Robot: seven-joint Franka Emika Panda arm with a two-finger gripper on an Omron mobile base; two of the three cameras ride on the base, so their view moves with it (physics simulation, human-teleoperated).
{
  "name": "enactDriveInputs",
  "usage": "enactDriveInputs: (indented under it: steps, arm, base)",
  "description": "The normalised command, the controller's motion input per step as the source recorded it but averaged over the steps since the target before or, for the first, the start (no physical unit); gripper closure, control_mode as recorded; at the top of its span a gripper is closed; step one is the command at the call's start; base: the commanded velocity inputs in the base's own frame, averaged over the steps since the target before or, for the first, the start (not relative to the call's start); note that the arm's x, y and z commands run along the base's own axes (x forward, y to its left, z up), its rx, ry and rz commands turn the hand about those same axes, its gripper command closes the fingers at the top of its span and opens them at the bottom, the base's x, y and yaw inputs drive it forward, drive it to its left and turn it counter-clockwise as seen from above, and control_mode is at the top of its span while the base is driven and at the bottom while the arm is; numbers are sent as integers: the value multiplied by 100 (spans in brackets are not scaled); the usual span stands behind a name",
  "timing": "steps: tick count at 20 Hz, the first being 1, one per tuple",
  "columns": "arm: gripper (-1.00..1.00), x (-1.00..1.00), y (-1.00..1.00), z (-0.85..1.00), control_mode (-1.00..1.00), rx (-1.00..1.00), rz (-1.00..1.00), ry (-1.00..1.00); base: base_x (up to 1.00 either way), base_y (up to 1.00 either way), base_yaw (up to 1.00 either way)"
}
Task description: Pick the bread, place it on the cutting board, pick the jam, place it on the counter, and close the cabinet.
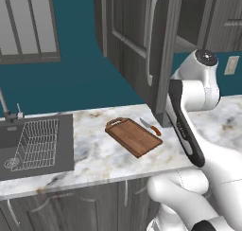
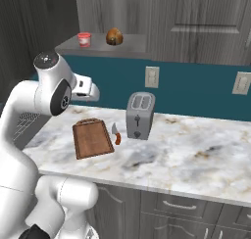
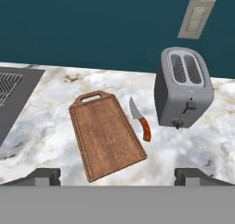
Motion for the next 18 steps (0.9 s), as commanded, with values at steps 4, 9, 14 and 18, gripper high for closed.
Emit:
enactDriveInputs:
  steps: [4,9,14,18]
  arm:
    - [-100,0,0,32,-100,3,4,-1]
    - [-100,0,0,40,-100,4,2,0]
    - [-100,0,0,40,-100,3,0,0]
    - [-100,0,0,36,-100,2,0,0]
  base:
    - [0,0,0]
    - [0,0,0]
    - [0,0,0]
    - [0,0,0]
